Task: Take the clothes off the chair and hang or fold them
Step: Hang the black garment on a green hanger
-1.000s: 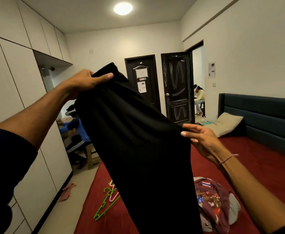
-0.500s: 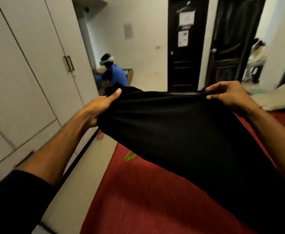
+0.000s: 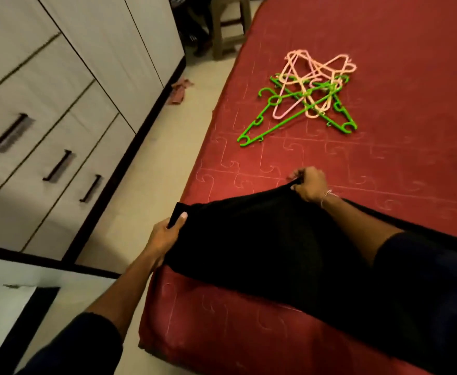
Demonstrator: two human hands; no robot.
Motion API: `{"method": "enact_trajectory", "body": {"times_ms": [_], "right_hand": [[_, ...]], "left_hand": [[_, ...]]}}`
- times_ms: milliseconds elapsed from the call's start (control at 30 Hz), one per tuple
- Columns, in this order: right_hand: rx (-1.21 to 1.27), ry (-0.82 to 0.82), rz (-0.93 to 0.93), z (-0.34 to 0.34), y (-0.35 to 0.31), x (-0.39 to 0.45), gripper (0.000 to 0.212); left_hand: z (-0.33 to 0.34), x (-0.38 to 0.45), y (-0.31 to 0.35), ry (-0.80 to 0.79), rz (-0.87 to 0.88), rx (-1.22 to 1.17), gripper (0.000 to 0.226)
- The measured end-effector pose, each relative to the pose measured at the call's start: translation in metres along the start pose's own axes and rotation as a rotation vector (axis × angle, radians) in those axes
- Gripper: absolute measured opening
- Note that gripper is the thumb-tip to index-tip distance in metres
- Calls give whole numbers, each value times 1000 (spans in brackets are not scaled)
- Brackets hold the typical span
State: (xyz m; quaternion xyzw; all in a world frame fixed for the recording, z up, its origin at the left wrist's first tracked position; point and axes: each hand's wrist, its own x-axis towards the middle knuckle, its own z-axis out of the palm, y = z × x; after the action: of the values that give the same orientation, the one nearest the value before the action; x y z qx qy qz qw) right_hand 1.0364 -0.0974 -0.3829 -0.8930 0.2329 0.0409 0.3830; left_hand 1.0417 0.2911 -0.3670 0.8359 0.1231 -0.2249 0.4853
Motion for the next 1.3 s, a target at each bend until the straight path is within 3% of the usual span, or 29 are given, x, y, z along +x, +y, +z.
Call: {"method": "enact_trajectory", "body": {"times_ms": [167, 467, 600, 800, 900, 1033, 1167, 1300], "right_hand": [[-42, -21, -4, 17, 2, 19, 33], [-123, -127, -80, 11, 3, 23, 40], [-189, -77, -176, 13, 8, 10, 44], [-197, -54, -179, -4, 21, -22, 48], [-264, -43, -140, -22, 39, -42, 45], [-317, -19, -106, -49, 73, -68, 38], [-362, 26, -35, -88, 124, -97, 32], [-365, 103, 56, -127, 184, -128, 27]], "left_hand": [[-4, 30, -4, 80, 132, 151, 50], [7, 48, 1, 306, 127, 614, 68], [22, 41, 9, 429, 135, 781, 62], [45, 35, 41, 524, 353, 920, 51], [81, 31, 73, 424, 579, 943, 45], [154, 22, 110, 127, 913, 930, 23], [238, -1, 141, -203, 1037, 859, 16], [312, -21, 159, -361, 1098, 849, 16]]}}
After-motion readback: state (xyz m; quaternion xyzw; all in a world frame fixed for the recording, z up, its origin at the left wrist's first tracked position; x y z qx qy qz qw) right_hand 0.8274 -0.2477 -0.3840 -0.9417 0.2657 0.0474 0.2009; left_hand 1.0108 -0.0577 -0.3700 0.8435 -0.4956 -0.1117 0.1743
